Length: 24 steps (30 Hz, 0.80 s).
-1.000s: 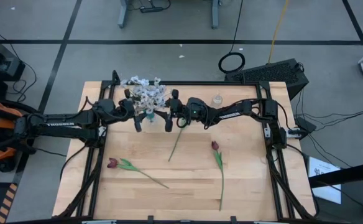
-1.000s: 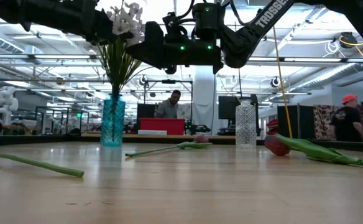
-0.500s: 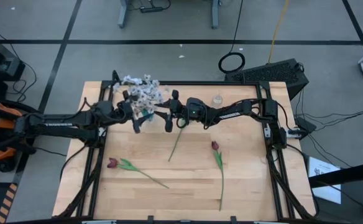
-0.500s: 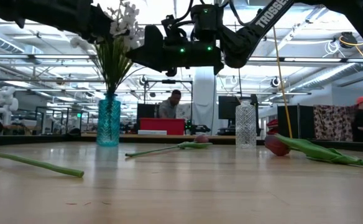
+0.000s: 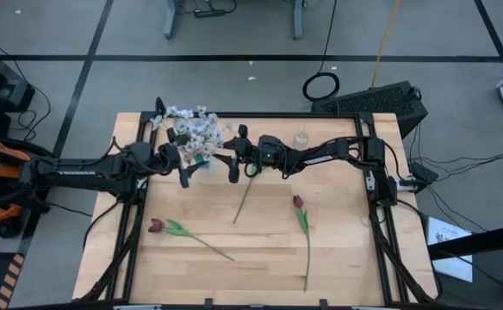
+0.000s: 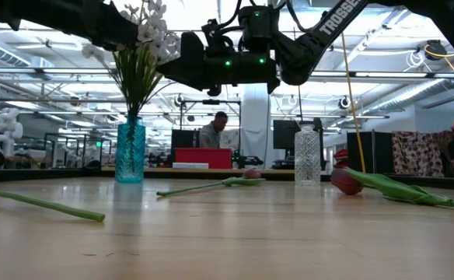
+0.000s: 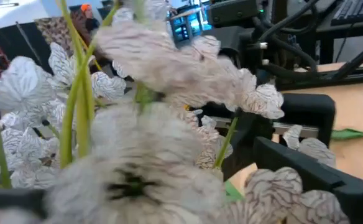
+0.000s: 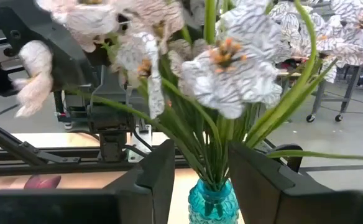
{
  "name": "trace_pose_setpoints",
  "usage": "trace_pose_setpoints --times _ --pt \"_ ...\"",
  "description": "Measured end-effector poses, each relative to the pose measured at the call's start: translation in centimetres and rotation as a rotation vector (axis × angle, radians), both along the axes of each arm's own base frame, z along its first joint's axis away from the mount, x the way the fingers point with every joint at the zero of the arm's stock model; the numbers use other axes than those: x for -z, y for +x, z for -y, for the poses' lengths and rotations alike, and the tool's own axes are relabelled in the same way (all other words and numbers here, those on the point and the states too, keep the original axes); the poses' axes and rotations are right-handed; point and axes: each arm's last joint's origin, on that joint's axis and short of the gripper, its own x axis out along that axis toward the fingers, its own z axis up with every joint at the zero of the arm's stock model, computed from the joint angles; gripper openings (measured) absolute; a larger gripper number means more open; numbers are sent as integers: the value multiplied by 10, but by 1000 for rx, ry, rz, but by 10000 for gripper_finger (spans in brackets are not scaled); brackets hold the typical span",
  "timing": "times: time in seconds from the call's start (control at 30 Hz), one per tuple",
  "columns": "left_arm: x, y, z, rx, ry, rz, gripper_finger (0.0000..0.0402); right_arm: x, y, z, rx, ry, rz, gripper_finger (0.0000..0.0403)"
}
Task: Sort flowers into vase by color
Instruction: Put the white flowers into the blue vase
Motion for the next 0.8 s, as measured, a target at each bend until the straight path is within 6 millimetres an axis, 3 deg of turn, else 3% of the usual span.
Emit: trace_pose_setpoints --times 0.2,0.8 --pt "2 -3 4 21 -3 -26 259 0 0 0 0 1 -5 139" --pt "-6 -22 6 10 29 14 263 1 0 0 0 3 -14 139"
